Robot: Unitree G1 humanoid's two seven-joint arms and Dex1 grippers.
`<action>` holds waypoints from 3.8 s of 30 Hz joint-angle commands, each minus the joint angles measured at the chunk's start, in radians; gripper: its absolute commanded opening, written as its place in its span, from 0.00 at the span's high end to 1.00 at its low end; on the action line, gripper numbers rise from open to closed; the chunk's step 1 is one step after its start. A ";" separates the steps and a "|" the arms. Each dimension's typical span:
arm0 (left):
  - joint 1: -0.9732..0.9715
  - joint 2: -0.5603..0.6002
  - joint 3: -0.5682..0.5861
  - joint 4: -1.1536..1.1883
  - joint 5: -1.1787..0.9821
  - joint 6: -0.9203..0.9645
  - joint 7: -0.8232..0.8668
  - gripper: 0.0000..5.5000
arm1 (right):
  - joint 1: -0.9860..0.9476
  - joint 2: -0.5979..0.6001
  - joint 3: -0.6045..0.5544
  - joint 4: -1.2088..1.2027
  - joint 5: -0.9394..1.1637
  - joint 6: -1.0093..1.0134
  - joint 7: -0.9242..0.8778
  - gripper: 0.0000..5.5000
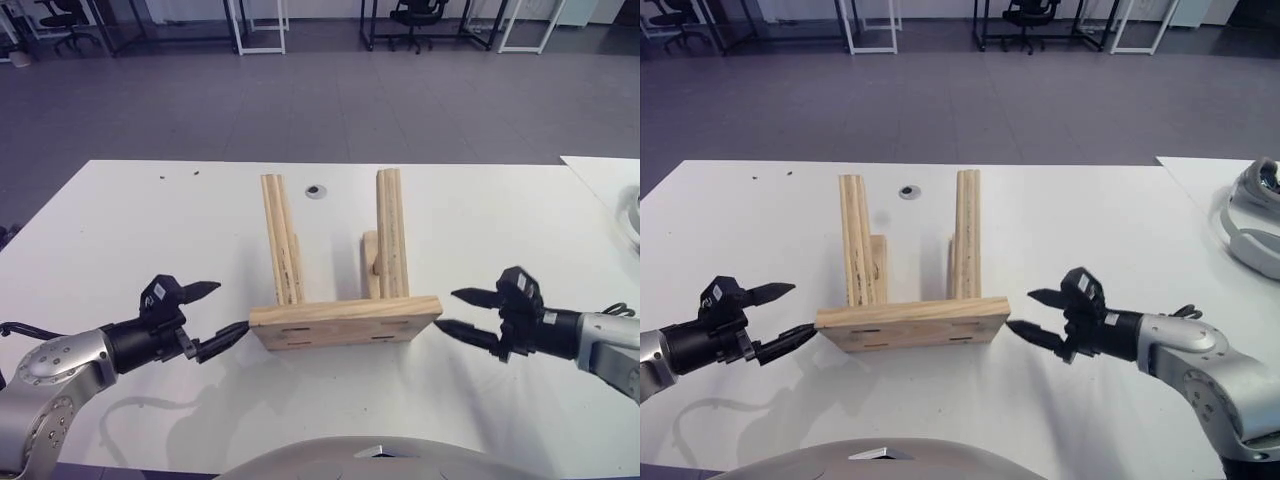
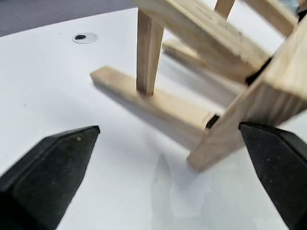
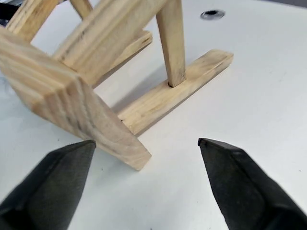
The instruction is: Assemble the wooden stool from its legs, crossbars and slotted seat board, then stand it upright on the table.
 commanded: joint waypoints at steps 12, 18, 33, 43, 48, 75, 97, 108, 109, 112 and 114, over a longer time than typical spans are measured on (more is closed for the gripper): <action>-0.311 0.099 -0.322 0.063 0.145 -0.109 -0.235 0.17 | -0.274 -0.056 0.277 0.139 -0.206 -0.220 0.269 0.34; -0.343 0.105 -0.334 0.089 0.129 -0.128 -0.273 0.35 | -0.328 -0.012 0.293 0.135 -0.215 -0.236 0.260 0.54; -0.574 0.135 -0.264 0.119 -0.079 -0.079 -0.404 0.73 | -0.569 0.018 0.187 0.165 0.033 -0.126 0.375 0.72; -1.344 0.360 -0.251 0.693 -1.375 0.729 -0.051 0.76 | -1.647 -0.264 0.580 0.851 0.940 0.847 0.671 0.75; -1.316 0.398 -0.456 0.977 -1.375 1.027 -0.100 0.76 | -1.602 -0.267 0.872 0.956 1.126 0.847 0.595 0.75; -0.512 -0.039 -0.090 0.638 -0.365 -0.127 0.507 0.19 | -0.615 0.191 0.103 0.964 0.325 -0.447 -0.561 0.17; -0.680 -0.283 -0.068 0.989 0.281 -0.551 0.650 0.19 | -0.871 0.552 0.015 1.462 -0.301 -0.994 -0.531 0.17; -0.784 -0.222 -0.065 1.155 0.370 -0.646 0.537 0.19 | -0.803 0.577 0.051 1.309 -0.489 -1.046 -0.594 0.17; -0.783 -0.232 -0.070 1.145 0.374 -0.648 0.535 0.19 | -0.794 0.571 0.038 1.299 -0.483 -1.032 -0.590 0.17; -0.770 -0.270 -0.087 1.095 0.383 -0.644 0.531 0.19 | -0.773 0.557 0.012 1.277 -0.470 -1.007 -0.568 0.17; -0.765 -0.292 -0.112 1.065 0.397 -0.641 0.525 0.19 | -0.760 0.553 -0.001 1.270 -0.465 -0.992 -0.556 0.17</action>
